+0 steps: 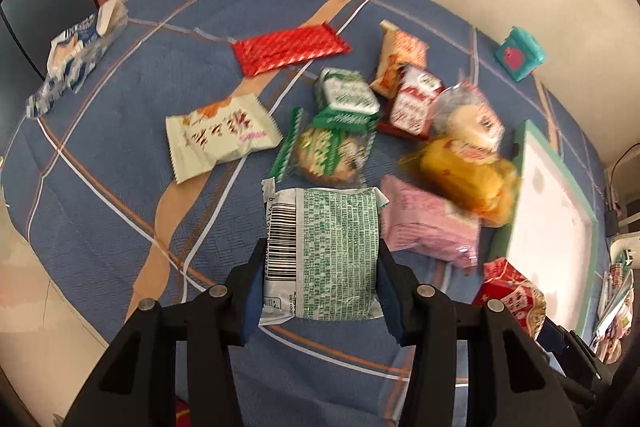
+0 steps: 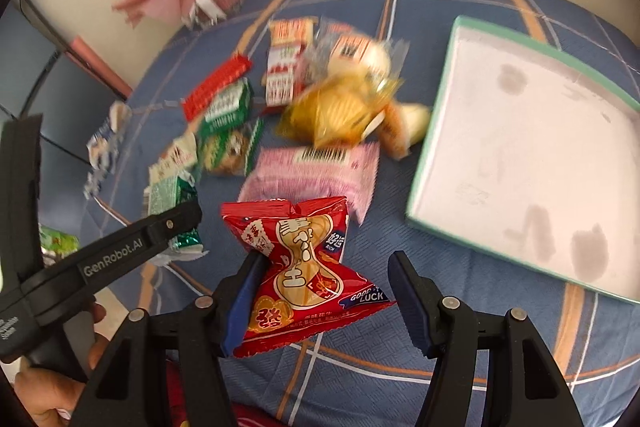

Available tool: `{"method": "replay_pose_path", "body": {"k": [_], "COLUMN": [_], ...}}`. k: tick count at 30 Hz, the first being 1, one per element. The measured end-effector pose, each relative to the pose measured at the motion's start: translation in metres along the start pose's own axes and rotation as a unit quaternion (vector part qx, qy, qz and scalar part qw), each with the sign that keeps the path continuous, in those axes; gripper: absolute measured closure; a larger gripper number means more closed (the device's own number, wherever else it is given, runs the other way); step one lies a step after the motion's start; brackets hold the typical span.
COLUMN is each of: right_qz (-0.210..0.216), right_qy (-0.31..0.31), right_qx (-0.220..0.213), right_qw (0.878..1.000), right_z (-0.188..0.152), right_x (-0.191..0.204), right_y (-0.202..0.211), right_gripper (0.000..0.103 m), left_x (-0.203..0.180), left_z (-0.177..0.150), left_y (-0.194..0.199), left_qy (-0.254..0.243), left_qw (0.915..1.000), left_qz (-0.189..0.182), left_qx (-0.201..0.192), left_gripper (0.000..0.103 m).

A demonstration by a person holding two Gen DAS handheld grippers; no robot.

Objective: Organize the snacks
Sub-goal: 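Carry both packs over the white tray and open both tools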

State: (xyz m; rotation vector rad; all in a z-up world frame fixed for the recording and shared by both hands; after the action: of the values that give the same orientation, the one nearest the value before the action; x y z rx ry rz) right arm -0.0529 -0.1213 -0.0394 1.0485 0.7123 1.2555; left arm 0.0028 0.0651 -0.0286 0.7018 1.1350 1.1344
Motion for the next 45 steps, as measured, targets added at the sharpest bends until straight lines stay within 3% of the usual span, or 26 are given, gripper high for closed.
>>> {"method": "replay_pose_path", "body": {"k": [3,8,14,18,31,45], "right_qz": [-0.005,-0.047,-0.112,-0.123,-0.18,-0.225], "right_qy": [-0.024,-0.074,-0.154,-0.199,-0.261,-0.259], "right_qx": [-0.021,-0.041,-0.049,-0.045,-0.036,-0.023], "right_qw": [0.999,0.995,0.98,0.971,0.948,0.939], "right_z": [0.006,0.019,0.031,0.039,0.064,0.089], "right_x": [-0.02,-0.066,-0.132,-0.164,-0.214,-0.242], "right_y": [0.017,0.035,0.039,0.036,0.012,-0.018], "right_gripper": [0.037,0.037,0.037,0.037,0.037,0.037], "left_x": [-0.021,-0.07,-0.127,-0.16,-0.225,-0.25], "left_z": [0.003,0.014,0.021,0.022,0.035,0.061], "left_y": [0.002,0.002,-0.018,-0.035,-0.106,-0.146], "left_qy": [-0.01,-0.041,-0.075,-0.09,-0.152,-0.177], "left_qw": [0.9999,0.9988,0.9961,0.9939,0.9859,0.9811], "left_qz": [-0.008,-0.023,-0.046,-0.063,-0.069,-0.078], "left_qx": [-0.006,-0.014,-0.003,0.004,0.013,0.007], "left_gripper": [0.052,0.052,0.052,0.052,0.052,0.052]}}
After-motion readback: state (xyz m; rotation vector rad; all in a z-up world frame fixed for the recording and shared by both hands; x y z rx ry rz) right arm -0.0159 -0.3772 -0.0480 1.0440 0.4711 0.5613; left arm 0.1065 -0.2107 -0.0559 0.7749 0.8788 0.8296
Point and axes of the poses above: each gripper's, at about its wrist camera, not at the fingertips, and y roughly against the way its jaws point, x to its left, z to its top, the point moved 2 cm from there along -y, roughly the way its jaws point, and after that the axes turned 12 degrees about -z, right-handed, at the moved point
